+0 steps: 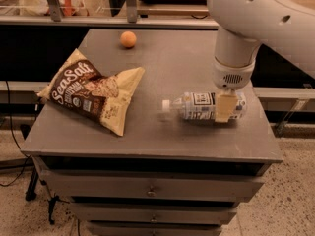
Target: Move blue plastic bottle near orange
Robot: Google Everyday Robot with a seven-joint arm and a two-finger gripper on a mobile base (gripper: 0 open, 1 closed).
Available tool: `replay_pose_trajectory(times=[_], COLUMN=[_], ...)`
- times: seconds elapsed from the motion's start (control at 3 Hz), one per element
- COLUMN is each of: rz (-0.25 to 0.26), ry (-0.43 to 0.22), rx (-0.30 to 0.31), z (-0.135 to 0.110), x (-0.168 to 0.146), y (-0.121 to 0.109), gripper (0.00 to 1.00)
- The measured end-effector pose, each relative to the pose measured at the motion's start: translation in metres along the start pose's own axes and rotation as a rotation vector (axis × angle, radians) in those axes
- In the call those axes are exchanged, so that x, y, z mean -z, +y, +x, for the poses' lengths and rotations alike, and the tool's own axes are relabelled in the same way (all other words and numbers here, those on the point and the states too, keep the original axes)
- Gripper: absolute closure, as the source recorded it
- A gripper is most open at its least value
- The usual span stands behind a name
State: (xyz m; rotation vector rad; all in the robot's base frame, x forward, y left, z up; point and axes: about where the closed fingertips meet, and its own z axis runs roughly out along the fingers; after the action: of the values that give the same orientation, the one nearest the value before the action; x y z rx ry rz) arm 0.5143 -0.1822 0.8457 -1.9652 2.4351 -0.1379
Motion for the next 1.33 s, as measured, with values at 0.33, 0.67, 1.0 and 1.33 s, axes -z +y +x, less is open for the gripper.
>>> replay_pose_trajectory(times=[0.33,0.67,1.0,1.33], rz=[0.074,0.163,0.181,0.204], ry=[-0.002,-0.034,-0.047,-0.045], rx=[-0.021,-0.05,-0.053,-0.072], z=[0.007,0.018,0.017,0.012], x=[0.03,0.072,0.077,0.08], y=[-0.019,-0.04,-0.044,-0.059], gripper=[1.0,1.0,1.0,1.0])
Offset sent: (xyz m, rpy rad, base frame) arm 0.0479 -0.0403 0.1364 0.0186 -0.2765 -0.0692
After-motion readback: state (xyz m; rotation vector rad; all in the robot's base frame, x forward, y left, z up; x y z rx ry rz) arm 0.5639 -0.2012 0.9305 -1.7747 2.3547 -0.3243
